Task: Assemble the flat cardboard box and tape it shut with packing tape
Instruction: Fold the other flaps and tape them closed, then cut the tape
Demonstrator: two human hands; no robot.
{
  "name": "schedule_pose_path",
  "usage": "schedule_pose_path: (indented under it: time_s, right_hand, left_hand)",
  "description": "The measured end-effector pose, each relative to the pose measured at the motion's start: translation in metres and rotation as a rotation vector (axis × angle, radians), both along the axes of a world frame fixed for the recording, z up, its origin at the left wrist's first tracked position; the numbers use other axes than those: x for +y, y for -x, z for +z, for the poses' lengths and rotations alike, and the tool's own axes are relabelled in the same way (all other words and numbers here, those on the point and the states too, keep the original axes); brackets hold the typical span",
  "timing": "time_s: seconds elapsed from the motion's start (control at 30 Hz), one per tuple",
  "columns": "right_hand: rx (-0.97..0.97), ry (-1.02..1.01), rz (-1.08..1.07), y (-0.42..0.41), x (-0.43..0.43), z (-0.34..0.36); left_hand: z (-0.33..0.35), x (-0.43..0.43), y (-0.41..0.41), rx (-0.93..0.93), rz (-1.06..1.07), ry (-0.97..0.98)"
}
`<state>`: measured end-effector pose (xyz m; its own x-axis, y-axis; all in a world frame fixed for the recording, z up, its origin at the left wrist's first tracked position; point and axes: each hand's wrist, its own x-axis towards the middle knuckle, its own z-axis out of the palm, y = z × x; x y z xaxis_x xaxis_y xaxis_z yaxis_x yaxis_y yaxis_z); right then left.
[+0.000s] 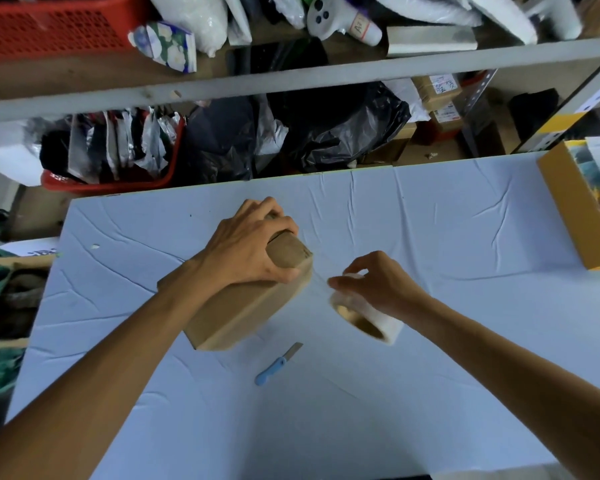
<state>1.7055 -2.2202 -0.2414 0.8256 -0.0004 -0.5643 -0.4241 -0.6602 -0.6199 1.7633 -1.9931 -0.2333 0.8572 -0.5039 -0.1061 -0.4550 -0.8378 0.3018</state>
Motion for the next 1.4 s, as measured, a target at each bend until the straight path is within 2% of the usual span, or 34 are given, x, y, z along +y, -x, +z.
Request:
schedule_pose_path:
  time_s: [0.07,0.23,0.37,0.43,0.63,0.87,1.1,1.4]
  right_hand:
    - [-0.028,-0.005,-0.039,0.001,-0.002,0.001]
    - [-0.148,-0.241,-0.031,0.007,-0.01,0.013]
    - [-0.145,-0.376,0.017,0.008,-0.015,0.012]
    - [-0.113,-0.351,0.012,0.01,-0.014,0.006]
    - [0.034,-0.067,-0.052,0.001,-0.006,-0.015]
    - [-0.04,-0.262,-0.04,0.003,-0.017,0.008]
    - [-0.104,-0.477,-0.034,0.01,-0.023,0.01]
    - [-0.019,-0.491,-0.061,0.011,-0.025,-0.006]
  left_hand:
    - [0.001,-0.003,0.0,0.025,-0.015,0.033]
    - [0.001,0.002,0.0,0.062,-0.105,0.092]
    - [0.003,0.006,0.001,-0.008,-0.134,-0.015]
    - [0.005,0.002,0.001,-0.053,-0.13,-0.051]
    - [0.004,-0.013,-0.002,-0.073,-0.096,-0.106]
    - [-0.001,-0.009,-0.01,0.009,-0.125,-0.006]
    - [-0.001,-0.008,-0.011,0.001,-0.132,-0.083]
    - [0.009,-0.015,-0.003,0.049,-0.076,-0.063]
